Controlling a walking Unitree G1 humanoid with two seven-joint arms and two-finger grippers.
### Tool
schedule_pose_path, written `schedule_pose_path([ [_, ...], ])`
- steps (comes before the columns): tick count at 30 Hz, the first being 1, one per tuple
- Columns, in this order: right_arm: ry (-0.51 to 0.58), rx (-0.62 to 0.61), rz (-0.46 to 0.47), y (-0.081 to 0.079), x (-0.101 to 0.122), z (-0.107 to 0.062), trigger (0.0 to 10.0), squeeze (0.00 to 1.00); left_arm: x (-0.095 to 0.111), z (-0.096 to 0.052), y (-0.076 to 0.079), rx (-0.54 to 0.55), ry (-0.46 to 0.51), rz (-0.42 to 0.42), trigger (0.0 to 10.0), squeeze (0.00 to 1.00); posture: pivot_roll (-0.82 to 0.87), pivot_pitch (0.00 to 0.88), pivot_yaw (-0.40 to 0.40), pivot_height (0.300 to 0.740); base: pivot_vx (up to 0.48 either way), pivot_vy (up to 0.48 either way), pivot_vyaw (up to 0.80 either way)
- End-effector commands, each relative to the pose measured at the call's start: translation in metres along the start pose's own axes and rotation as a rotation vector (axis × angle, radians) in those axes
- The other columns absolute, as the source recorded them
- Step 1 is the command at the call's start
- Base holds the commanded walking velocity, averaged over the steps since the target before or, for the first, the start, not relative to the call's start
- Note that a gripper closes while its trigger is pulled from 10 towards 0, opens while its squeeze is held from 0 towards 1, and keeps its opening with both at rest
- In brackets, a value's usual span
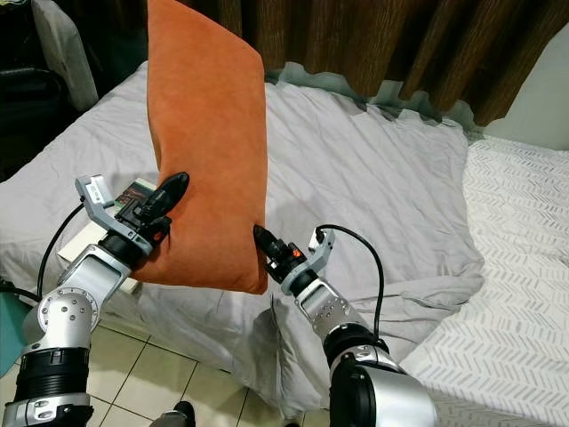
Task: Clean up the room
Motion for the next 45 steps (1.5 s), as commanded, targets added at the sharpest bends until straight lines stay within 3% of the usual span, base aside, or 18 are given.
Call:
schedule_pose_path([
  [1,0.034,0.006,-0.218,-0.013,0.021,0.013,0.0,0.00,-0.004,0.005,0.018,-0.087,-0.017,0.028,0.0,0.00,0.15,0.160,-0.110,0.740,0.000,0.000,0.00],
  [5,0.042,-0.018,-0.298,-0.012,0.027,0.013,0.0,0.00,-0.005,0.004,0.017,-0.085,-0.024,0.037,0.0,0.00,0.15,0.160,-0.110,0.740,0.000,0.000,0.00],
  [7,0.094,-0.086,-0.418,-0.005,0.053,0.007,0.0,0.00,-0.011,0.001,0.011,-0.064,-0.057,0.097,0.0,0.00,0.15,0.160,-0.119,0.740,0.000,0.000,0.00],
  [10,0.128,-0.127,-0.483,-0.001,0.071,0.000,0.0,0.00,-0.015,-0.002,0.005,-0.043,-0.078,0.140,0.0,0.00,0.15,0.160,-0.119,0.740,0.000,0.000,0.00],
  [15,0.134,-0.180,-0.530,0.008,0.078,-0.011,0.0,0.00,-0.015,-0.003,-0.001,-0.022,-0.081,0.166,0.0,0.00,0.14,0.159,-0.121,0.740,0.000,0.000,0.00],
  [16,0.100,-0.242,-0.636,0.018,0.075,-0.018,0.0,0.00,-0.014,-0.003,-0.001,-0.019,-0.077,0.175,0.0,0.00,0.14,0.159,-0.121,0.740,0.000,0.000,0.00],
  [17,0.100,-0.242,-0.636,0.018,0.075,-0.018,0.0,0.00,-0.014,-0.003,-0.001,-0.019,-0.077,0.175,0.0,0.00,0.14,0.159,-0.121,0.740,0.000,0.000,0.00],
  [18,0.008,-0.302,-0.892,0.028,0.070,-0.026,3.5,0.48,-0.010,-0.002,0.000,-0.029,-0.049,0.159,0.0,0.00,0.13,0.162,-0.120,0.740,0.000,0.000,0.00],
  [19,-0.014,-0.334,-0.954,0.034,0.070,-0.032,10.0,0.64,-0.010,-0.003,-0.001,-0.028,-0.042,0.153,0.0,0.00,0.12,0.173,-0.123,0.740,0.000,0.000,0.00],
  [24,-0.025,-0.409,-0.992,0.048,0.077,-0.051,10.0,0.65,-0.015,-0.005,-0.017,0.016,-0.037,0.142,0.0,0.00,0.06,0.237,-0.146,0.740,0.000,0.000,0.00],
  [25,-0.018,-0.413,-0.959,0.051,0.078,-0.057,10.0,1.00,-0.020,-0.006,-0.026,0.043,-0.041,0.130,0.0,0.00,0.02,0.273,-0.161,0.740,0.000,0.000,0.00],
  [27,-0.003,-0.391,-0.899,0.051,0.079,-0.064,10.0,1.00,-0.025,-0.006,-0.033,0.065,-0.049,0.121,0.0,0.00,-0.04,0.354,-0.190,0.740,0.000,0.000,0.00],
  [30,0.053,-0.360,-0.630,0.048,0.085,-0.070,10.0,1.00,-0.028,0.002,-0.033,0.051,-0.045,0.103,0.0,0.00,-0.12,0.475,-0.248,0.740,0.000,0.000,0.00],
  [32,0.053,-0.360,-0.630,0.048,0.085,-0.070,10.0,1.00,-0.028,0.002,-0.033,0.051,-0.045,0.103,0.0,0.00,-0.12,0.475,-0.248,0.740,0.000,0.000,0.00],
  [33,0.069,-0.346,-0.535,0.048,0.088,-0.070,10.0,1.00,-0.030,0.003,-0.037,0.052,-0.047,0.091,0.0,0.00,-0.15,0.512,-0.254,0.740,0.000,0.000,0.00],
  [36,0.080,-0.322,-0.473,0.042,0.091,-0.069,10.0,1.00,-0.031,0.005,-0.038,0.052,-0.051,0.086,0.0,0.00,-0.17,0.544,-0.264,0.740,0.000,0.000,0.00],
  [38,0.039,-0.189,-0.307,0.020,0.074,-0.059,10.0,1.00,-0.042,0.001,-0.053,0.089,-0.070,0.067,0.0,0.00,-0.21,0.624,-0.287,0.740,0.000,0.000,0.00],
  [45,-0.127,-0.007,-0.068,-0.008,0.001,-0.050,10.0,1.00,-0.043,-0.007,-0.066,0.103,-0.118,0.117,0.0,0.00,-0.21,0.677,-0.277,0.740,0.000,0.000,0.00],
])
Point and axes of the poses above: a point about 5 cm out from each wrist's last joint towards the gripper, its own z axis pointing out of the wrist towards the gripper, its own x axis along the axis of the wrist's last joint, y = z × x, the point moved 5 cm from there along z, pointing out of the wrist towards the gripper, and after that the axes turned 3 degrees about -z, right-handed, at the moved point
